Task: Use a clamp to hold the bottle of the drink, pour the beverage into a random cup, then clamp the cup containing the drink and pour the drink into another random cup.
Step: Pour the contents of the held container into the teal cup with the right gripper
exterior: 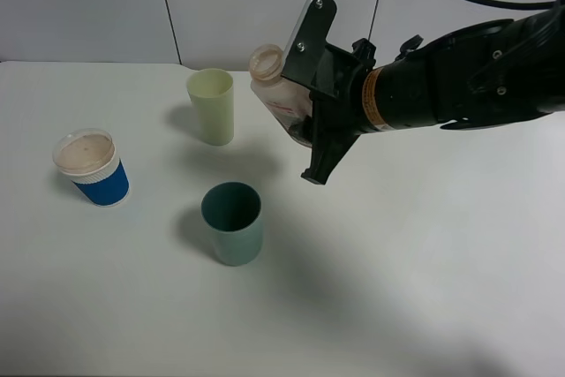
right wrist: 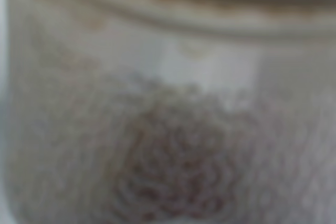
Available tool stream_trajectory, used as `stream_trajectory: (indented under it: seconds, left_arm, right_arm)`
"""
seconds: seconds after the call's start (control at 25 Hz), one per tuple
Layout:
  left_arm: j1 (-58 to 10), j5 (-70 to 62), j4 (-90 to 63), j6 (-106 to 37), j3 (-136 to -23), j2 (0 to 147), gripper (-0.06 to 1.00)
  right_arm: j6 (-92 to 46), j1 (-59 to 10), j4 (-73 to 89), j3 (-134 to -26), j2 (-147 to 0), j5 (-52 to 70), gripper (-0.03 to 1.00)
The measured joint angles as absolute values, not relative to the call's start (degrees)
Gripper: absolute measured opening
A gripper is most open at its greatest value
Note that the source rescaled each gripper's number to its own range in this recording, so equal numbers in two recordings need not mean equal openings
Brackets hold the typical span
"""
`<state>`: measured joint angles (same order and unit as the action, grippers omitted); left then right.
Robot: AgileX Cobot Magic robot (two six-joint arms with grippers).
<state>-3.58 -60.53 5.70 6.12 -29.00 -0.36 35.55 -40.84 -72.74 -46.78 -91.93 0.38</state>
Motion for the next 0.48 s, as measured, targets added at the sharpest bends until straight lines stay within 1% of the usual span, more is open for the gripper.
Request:
stream_trajectory:
  seconds: [0.24,0.48]
  left_arm:
    - [-3.6,-60.5,5.7,6.1,-29.0,-0.4,1.0]
    - [-3.6,-60.5,5.7,6.1,-29.0,-0.4,1.0]
  right_arm:
    - [35.2,-40.9,-72.7,-46.8,-91.9,0.4,0.02]
    - [31.3,-42.1,-72.7,-46.8,-91.9,0.4,0.02]
